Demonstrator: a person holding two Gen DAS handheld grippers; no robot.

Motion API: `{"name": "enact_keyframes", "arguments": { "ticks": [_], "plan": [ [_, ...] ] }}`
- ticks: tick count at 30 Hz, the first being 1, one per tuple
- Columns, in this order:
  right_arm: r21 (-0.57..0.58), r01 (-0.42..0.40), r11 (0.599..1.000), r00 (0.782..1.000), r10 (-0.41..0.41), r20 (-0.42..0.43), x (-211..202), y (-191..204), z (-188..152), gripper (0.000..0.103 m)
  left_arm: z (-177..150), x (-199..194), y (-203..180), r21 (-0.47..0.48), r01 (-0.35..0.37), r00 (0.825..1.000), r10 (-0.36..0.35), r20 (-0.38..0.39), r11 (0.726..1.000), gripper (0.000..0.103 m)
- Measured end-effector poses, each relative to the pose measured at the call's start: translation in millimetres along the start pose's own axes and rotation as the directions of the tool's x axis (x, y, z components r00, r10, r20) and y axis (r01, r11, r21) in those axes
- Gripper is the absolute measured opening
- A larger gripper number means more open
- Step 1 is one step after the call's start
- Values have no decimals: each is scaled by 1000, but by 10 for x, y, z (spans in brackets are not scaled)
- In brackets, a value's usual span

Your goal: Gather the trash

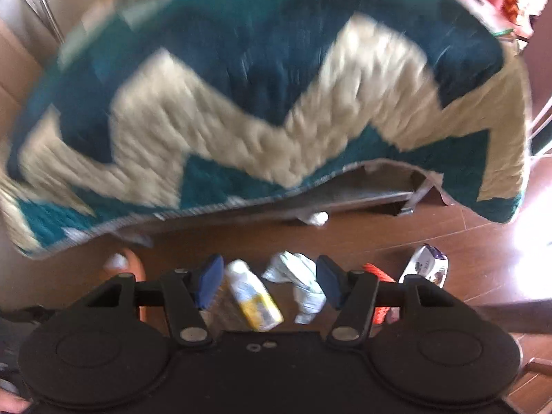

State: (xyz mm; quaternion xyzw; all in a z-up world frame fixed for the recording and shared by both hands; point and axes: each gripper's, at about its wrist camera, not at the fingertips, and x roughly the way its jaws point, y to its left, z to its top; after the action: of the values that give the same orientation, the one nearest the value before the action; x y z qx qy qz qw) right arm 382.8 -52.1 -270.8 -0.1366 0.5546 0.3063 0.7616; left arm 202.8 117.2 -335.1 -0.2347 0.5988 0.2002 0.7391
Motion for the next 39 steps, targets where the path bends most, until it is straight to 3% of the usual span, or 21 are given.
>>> {"name": "enact_keyframes", "arguments": {
  "ticks": [7, 12, 18, 29, 35, 39],
  "plan": [
    [-209, 31, 977, 998, -41, -43, 841, -96, -129, 59, 3, 791, 2, -82, -3, 993, -6, -119, 997, 101],
    [-263, 30, 964, 999, -37, -21, 1356, -256, -166, 59, -63, 1312, -94, -82, 5, 975, -24, -221, 997, 101],
    [-167, 21, 986, 999, -14, 43, 1987, -503, -215, 59, -169, 1746, -172, -25, 22, 956, -29, -292, 999, 100],
    [-78, 116, 990, 974, -98, 204, 2675, -517, -196, 59, -194, 2203, -74, -196, 93, 922, -159, -354, 976, 96],
    [-88, 140, 986, 965, -116, 237, 2822, -488, -157, 59, -236, 2335, -52, -209, 112, 906, -186, -380, 972, 78],
    [-96, 133, 986, 967, -108, 231, 2863, -538, -142, 57, -251, 2401, -59, -205, 132, 893, -206, -400, 970, 51]
  ]
}}
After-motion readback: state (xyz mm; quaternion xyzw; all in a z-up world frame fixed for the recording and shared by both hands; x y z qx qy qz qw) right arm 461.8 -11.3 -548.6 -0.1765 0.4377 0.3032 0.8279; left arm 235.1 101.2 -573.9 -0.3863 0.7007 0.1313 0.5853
